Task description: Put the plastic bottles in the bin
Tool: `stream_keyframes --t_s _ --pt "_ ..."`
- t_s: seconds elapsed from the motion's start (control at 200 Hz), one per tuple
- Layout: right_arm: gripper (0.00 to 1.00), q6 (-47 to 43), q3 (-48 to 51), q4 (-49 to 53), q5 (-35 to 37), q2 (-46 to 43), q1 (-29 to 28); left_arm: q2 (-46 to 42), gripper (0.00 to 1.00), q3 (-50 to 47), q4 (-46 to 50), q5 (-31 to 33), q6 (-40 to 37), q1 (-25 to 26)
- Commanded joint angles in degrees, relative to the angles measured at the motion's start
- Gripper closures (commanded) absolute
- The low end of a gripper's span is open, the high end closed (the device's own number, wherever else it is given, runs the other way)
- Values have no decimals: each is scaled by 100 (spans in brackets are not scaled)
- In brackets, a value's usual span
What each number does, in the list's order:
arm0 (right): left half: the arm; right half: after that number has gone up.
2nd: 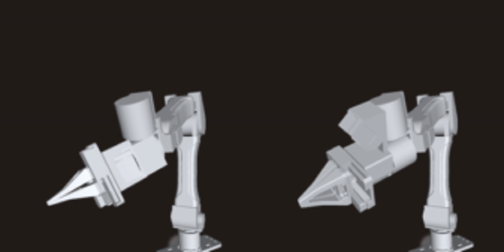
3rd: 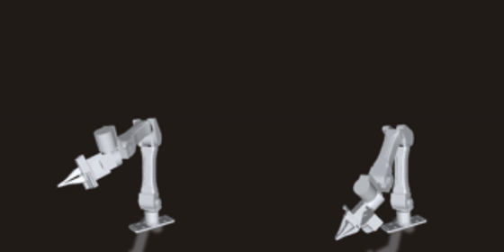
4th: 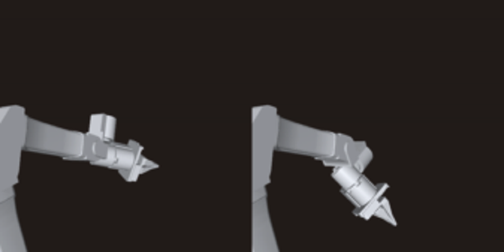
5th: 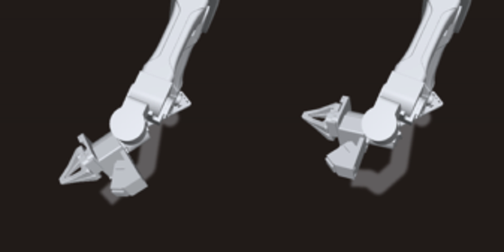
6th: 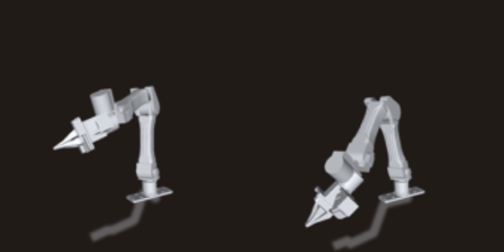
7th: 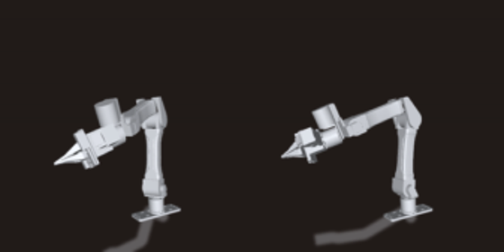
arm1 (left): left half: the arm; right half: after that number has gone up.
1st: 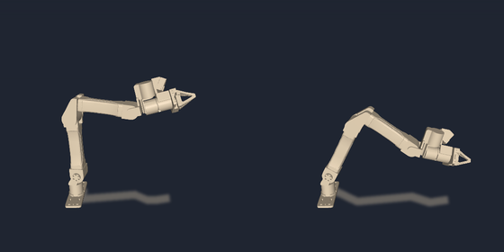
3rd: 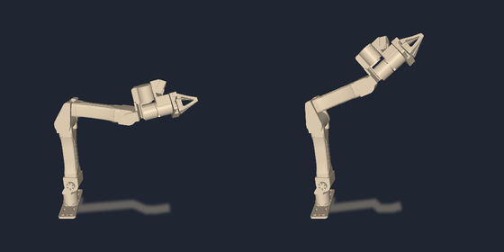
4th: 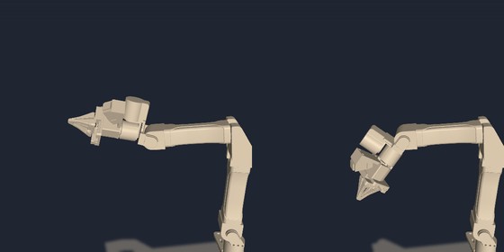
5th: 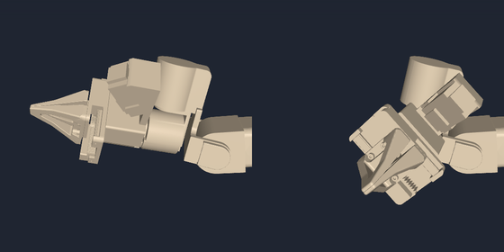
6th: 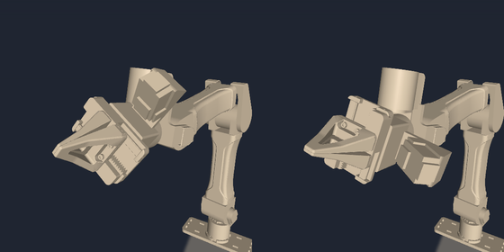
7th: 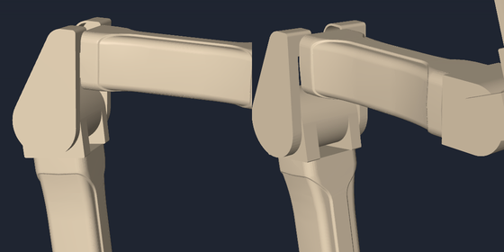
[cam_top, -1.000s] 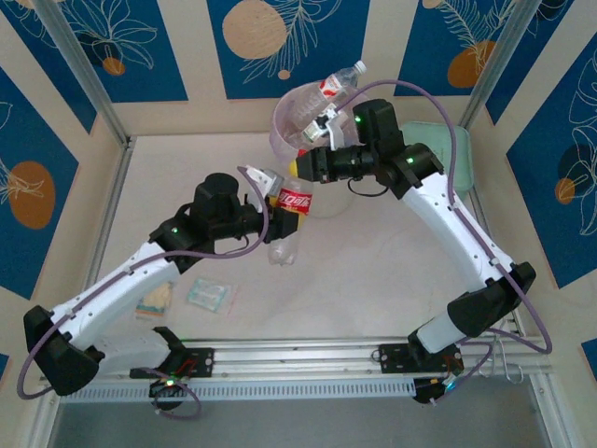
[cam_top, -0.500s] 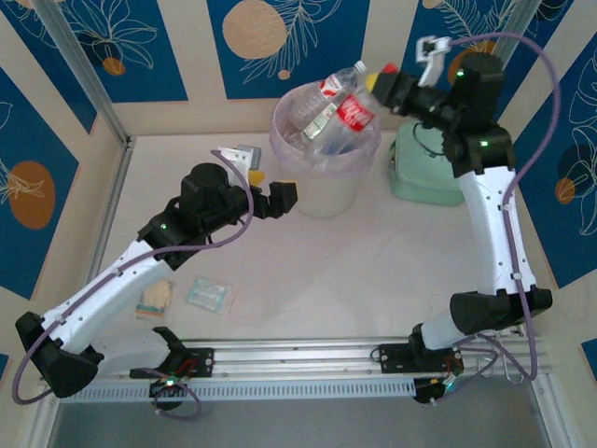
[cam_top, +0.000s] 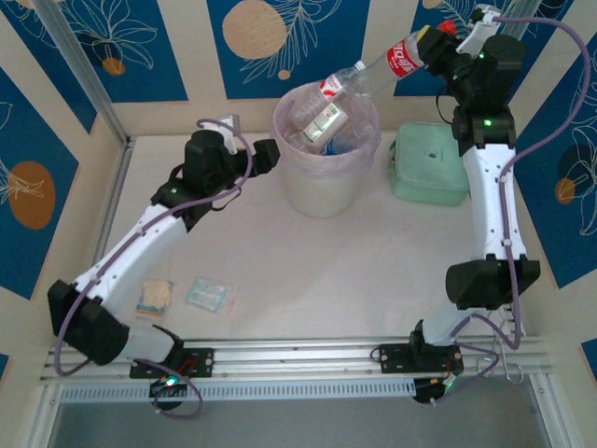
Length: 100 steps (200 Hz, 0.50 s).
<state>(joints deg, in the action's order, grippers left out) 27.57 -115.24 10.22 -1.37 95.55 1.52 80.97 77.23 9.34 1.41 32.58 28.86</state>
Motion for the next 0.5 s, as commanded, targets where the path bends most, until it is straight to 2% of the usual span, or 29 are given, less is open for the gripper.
stream_keyframes --t_s 0.0,0.09,0.255,0.495 --pt "100 -685 -261 264 337 179 -128 422 3 495 -163 412 80 -50" --pt "100 -1049 -372 674 290 337 -202 814 4 772 -107 636 99 -56" --pt "100 -1539 -478 1435 -245 492 -375 1437 5 1285 69 851 73 -73" --pt "100 -1921 -1049 2616 -630 1218 -749 2345 8 2066 330 542 227 -196"
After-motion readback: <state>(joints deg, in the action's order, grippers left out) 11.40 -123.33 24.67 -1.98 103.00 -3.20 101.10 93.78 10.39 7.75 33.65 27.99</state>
